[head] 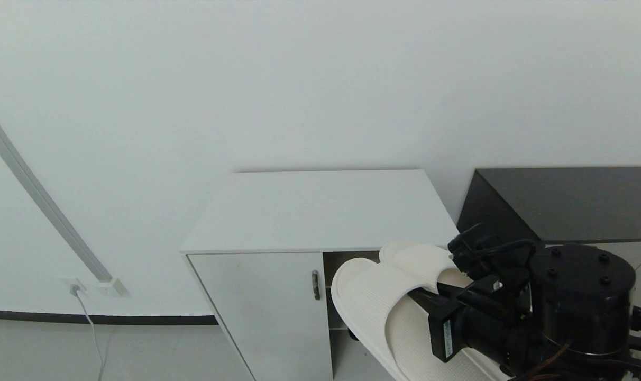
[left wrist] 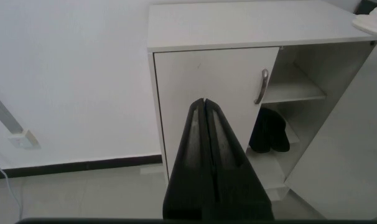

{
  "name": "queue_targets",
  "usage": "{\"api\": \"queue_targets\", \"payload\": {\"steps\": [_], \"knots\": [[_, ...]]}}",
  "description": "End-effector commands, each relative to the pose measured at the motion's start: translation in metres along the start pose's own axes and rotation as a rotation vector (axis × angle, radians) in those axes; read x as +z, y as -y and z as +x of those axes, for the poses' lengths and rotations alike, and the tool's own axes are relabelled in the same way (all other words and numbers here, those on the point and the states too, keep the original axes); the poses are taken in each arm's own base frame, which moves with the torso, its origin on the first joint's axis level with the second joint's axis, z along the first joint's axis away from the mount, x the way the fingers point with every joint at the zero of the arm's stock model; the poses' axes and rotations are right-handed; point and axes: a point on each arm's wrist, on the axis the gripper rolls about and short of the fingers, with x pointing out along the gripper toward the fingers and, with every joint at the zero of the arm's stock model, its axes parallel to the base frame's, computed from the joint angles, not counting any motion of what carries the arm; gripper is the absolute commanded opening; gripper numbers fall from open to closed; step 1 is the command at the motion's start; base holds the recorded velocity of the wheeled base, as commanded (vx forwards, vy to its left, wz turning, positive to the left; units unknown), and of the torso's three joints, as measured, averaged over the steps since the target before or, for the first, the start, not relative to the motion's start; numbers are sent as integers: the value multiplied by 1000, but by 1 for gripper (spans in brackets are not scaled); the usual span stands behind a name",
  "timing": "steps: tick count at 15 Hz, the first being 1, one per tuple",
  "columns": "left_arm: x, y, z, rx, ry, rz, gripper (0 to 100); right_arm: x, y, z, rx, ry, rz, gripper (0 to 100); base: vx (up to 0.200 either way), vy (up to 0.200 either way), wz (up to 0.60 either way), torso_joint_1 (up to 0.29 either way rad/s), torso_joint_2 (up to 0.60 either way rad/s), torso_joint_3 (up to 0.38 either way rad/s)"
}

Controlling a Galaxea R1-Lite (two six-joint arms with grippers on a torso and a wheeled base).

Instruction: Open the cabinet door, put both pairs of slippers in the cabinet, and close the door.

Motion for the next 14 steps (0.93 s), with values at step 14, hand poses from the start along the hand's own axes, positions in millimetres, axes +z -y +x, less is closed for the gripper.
{"api": "queue_targets", "payload": {"steps": [14], "knots": [[0,0,0,0,-1,-3,0,-4,-2,-1,10,-15,-7,0,0,0,0,-196,466,266]]}}
